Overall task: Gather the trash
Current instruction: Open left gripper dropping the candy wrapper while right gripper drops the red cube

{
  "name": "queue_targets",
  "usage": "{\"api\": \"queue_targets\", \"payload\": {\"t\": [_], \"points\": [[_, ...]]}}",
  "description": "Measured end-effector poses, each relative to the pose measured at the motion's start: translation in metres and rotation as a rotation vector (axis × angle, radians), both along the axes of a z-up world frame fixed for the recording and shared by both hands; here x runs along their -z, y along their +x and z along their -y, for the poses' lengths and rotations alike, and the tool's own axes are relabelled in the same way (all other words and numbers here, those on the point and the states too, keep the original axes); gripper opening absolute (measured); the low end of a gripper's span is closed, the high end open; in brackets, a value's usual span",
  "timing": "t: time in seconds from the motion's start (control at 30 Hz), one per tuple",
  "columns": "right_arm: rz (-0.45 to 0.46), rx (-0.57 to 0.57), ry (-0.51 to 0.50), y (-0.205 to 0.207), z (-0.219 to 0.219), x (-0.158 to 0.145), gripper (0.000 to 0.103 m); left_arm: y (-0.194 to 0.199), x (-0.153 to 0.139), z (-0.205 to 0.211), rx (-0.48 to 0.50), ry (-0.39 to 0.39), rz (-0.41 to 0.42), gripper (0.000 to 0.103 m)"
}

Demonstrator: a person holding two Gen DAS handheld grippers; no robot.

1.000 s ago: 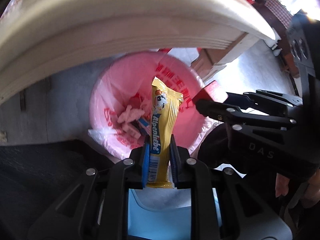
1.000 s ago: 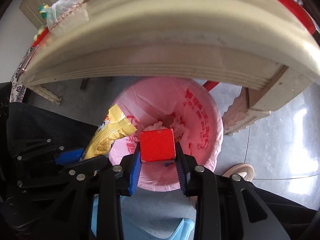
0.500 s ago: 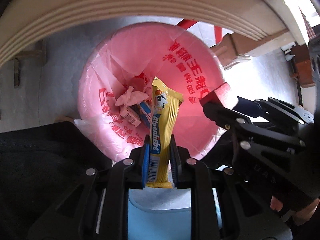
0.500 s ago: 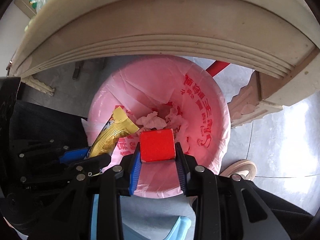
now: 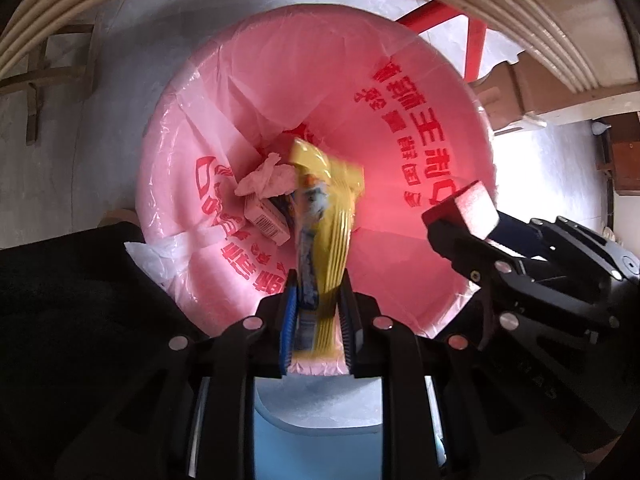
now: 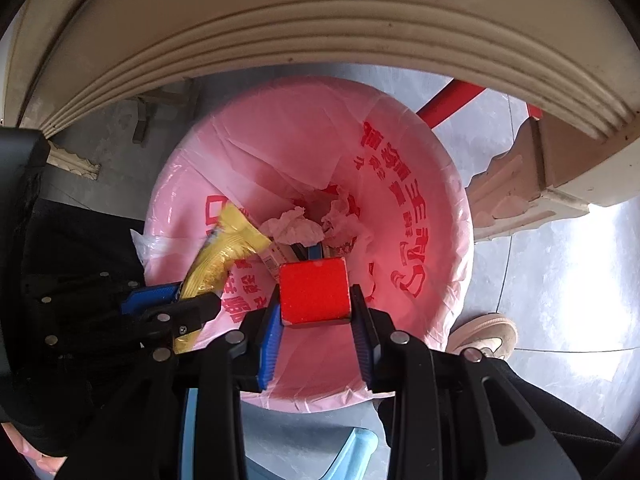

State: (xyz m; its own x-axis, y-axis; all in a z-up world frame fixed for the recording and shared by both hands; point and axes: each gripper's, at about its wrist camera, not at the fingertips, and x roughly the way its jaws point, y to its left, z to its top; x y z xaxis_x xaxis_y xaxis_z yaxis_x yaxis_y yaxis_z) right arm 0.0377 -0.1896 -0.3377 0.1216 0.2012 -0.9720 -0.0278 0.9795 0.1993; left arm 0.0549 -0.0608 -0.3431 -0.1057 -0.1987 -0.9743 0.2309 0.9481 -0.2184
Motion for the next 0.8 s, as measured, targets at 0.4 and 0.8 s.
{"api": "queue_targets", "payload": {"t": [0.4,0.8], "points": [[0.001,0.033,-0.011,0.004,0.011,0.000,0.048,0.009,0.009,-0.002,-0.018,0.067,-0.024,0.048],[-0.001,0.088,-0.007,0.004,0.021,-0.006,0.064,0.004,0.005,0.001,0.040,0.143,-0.009,0.068]]}}
